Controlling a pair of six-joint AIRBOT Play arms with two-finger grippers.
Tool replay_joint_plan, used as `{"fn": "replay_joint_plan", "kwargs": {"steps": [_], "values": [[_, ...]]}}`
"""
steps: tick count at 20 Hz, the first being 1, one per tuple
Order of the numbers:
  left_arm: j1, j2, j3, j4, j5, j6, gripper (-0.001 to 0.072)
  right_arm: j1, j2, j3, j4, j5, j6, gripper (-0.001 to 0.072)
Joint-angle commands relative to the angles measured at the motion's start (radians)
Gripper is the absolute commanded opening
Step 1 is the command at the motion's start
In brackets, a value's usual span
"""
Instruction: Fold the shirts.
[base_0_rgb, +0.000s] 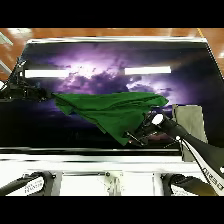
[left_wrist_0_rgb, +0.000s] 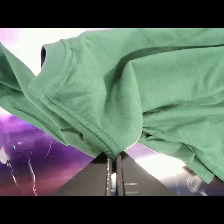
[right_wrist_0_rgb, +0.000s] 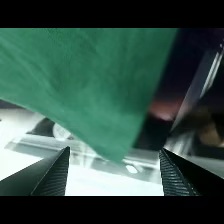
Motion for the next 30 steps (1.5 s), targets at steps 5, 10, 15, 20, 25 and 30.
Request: {"fn": "replay_joint_plan", "kwargs": {"steps": [5,10,15,20,25,30], "values": [[-0.001,0.0,0.001,0.0,0.001,0.014,0.004,0.039,-0.031,-0.002,0.133,-0.197,0.023,0.0459],[0.0,0.0,0.001,0.0,0.001,0.015,0.004,0.039,-0.03,0.008,0.187,-0.201,-0.067,0.0059],[0.018,0.04,0.066,0.11,0.053,0.065,0.0039,-0.019,0.064,0.227,0.108,0.031,-0.323,0.0058],[0.043,0.203,0.467,0.137,0.055,0.035,0.0039,-0.214,0.36,0.71,-0.133,0.082,-0.281,0.0058],[0.043,0.343,0.817,0.137,0.06,-0.1,0.004,-0.319,0.513,1.155,-0.349,0.114,-0.158,0.0058],[0.043,0.494,0.862,0.153,-0.007,-0.115,0.004,-0.321,0.628,1.249,-0.457,0.266,-0.125,0.0058]]}}
